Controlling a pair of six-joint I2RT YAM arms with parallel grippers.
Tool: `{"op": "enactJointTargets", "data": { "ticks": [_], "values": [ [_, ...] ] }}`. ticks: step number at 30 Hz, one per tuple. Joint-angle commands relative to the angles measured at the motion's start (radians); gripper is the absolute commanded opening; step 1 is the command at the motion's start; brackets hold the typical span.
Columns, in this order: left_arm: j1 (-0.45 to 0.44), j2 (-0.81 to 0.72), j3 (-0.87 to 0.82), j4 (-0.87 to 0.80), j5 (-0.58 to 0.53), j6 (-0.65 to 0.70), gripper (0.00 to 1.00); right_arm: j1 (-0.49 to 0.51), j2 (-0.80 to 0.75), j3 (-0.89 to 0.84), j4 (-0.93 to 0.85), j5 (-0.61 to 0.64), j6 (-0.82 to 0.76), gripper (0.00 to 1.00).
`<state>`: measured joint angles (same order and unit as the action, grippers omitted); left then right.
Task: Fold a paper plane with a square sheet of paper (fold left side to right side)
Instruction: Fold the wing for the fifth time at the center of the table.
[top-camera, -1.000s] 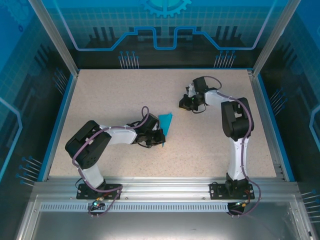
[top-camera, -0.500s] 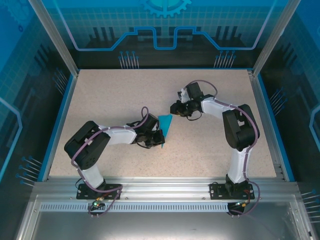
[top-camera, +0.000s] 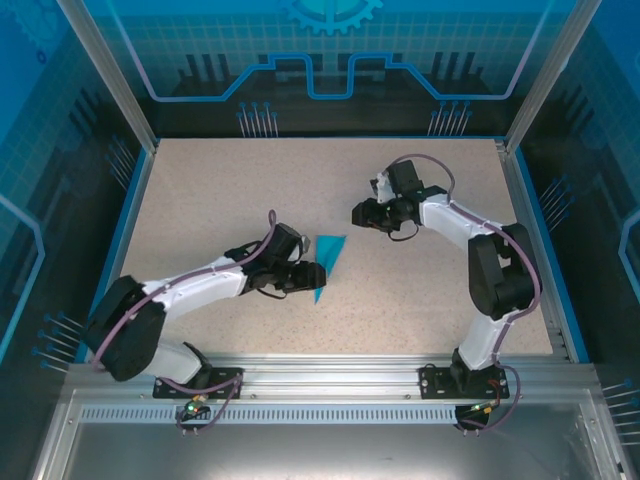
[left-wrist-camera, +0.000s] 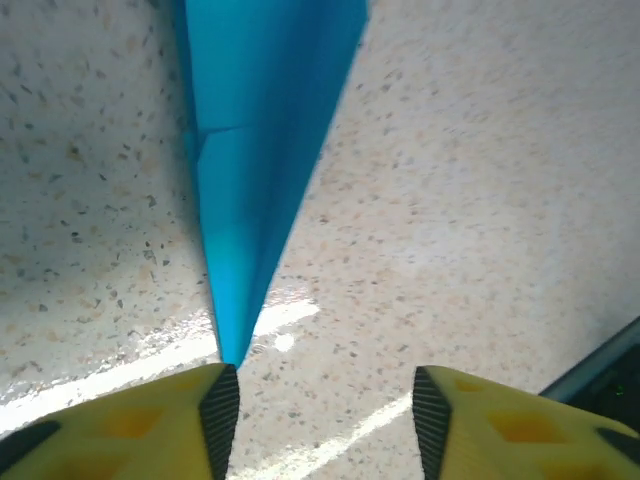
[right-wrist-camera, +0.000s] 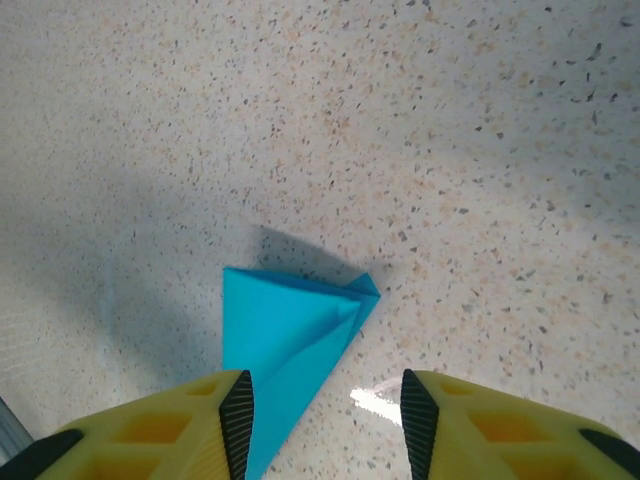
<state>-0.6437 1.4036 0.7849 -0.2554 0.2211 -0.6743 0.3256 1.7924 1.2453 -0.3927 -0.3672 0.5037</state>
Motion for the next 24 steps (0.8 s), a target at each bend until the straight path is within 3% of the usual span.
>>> {"op": "enactJointTargets", "data": {
  "ticks": [1,7,12,18,24],
  "values": [
    [0.037,-0.005,0.022,-0.079,-0.017,0.05,0.61,-0.005,-0.027,-0.035,-0.027,-0.014,-0.011,0.47],
    [0.055,0.085,0.079,-0.047,0.057,0.112,0.62,-0.003,-0.015,-0.032,-0.071,-0.044,-0.008,0.49],
    [0.054,0.165,0.142,-0.004,0.101,0.139,0.46,0.001,0.027,0.038,-0.184,-0.004,-0.052,0.49],
    [0.051,0.279,0.229,0.0,0.13,0.159,0.56,0.013,0.046,0.056,-0.195,-0.001,-0.029,0.49],
    [0.045,0.379,0.273,0.027,0.17,0.167,0.56,0.027,0.071,0.083,-0.2,-0.004,0.018,0.52]
  ]
}}
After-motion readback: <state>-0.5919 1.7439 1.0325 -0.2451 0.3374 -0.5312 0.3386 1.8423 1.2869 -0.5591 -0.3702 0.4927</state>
